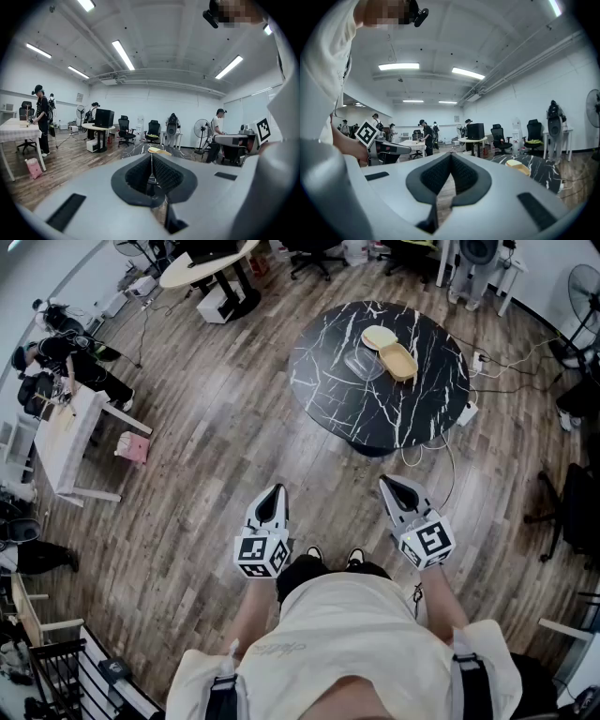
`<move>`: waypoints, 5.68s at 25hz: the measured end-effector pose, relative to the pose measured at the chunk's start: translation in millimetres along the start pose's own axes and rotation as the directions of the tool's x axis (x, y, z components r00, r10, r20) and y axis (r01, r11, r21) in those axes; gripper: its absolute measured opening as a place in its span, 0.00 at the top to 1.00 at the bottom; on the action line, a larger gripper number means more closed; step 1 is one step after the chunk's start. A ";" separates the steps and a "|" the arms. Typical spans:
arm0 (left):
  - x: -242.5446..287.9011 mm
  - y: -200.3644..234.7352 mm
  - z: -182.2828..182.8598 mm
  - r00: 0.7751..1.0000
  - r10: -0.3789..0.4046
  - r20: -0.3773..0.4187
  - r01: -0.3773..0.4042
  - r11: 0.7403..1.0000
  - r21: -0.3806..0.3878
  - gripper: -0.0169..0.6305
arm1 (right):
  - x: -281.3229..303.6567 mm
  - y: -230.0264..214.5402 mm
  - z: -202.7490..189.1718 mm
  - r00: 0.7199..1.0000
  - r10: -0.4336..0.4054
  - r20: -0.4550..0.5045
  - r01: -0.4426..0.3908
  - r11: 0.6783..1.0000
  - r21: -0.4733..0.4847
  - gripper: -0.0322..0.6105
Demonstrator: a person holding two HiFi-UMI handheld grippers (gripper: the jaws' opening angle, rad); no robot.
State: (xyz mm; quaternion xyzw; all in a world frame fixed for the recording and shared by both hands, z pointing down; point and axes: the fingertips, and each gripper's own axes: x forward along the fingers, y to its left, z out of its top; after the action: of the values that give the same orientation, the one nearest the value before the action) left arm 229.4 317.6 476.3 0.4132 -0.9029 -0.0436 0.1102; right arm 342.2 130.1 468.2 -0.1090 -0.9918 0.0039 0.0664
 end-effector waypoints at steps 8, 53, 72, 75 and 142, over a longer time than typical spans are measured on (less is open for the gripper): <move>12.0 6.7 7.9 1.000 0.024 0.017 -0.024 1.000 -0.005 0.94 | 8.4 -3.7 10.9 0.997 0.045 0.059 -0.047 0.999 0.023 0.94; 206.7 218.0 59.1 0.981 -0.193 0.004 0.193 0.981 0.027 0.81 | 259.6 -53.5 30.9 0.978 -0.194 -0.075 0.194 0.981 0.004 0.94; 427.3 203.5 111.6 0.959 -0.277 -0.055 0.281 0.956 0.082 0.81 | 359.7 -244.3 19.1 0.960 -0.280 -0.019 0.281 0.958 0.059 0.94; 451.2 190.9 112.2 0.949 -0.305 -0.075 0.311 0.946 0.094 0.81 | 361.6 -263.6 18.3 0.955 -0.295 -0.019 0.295 0.953 0.067 0.94; 691.6 43.8 -139.4 0.450 -0.567 -0.690 0.776 0.631 -0.013 0.81 | 275.6 -339.3 -60.3 0.614 -0.740 -0.276 0.790 0.571 0.224 0.94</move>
State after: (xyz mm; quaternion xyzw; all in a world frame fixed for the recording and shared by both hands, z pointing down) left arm -208.7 -174.6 731.9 0.7397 -0.5597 0.1985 0.3164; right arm 10.4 -141.8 571.6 0.3437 -0.9174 0.1293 0.1532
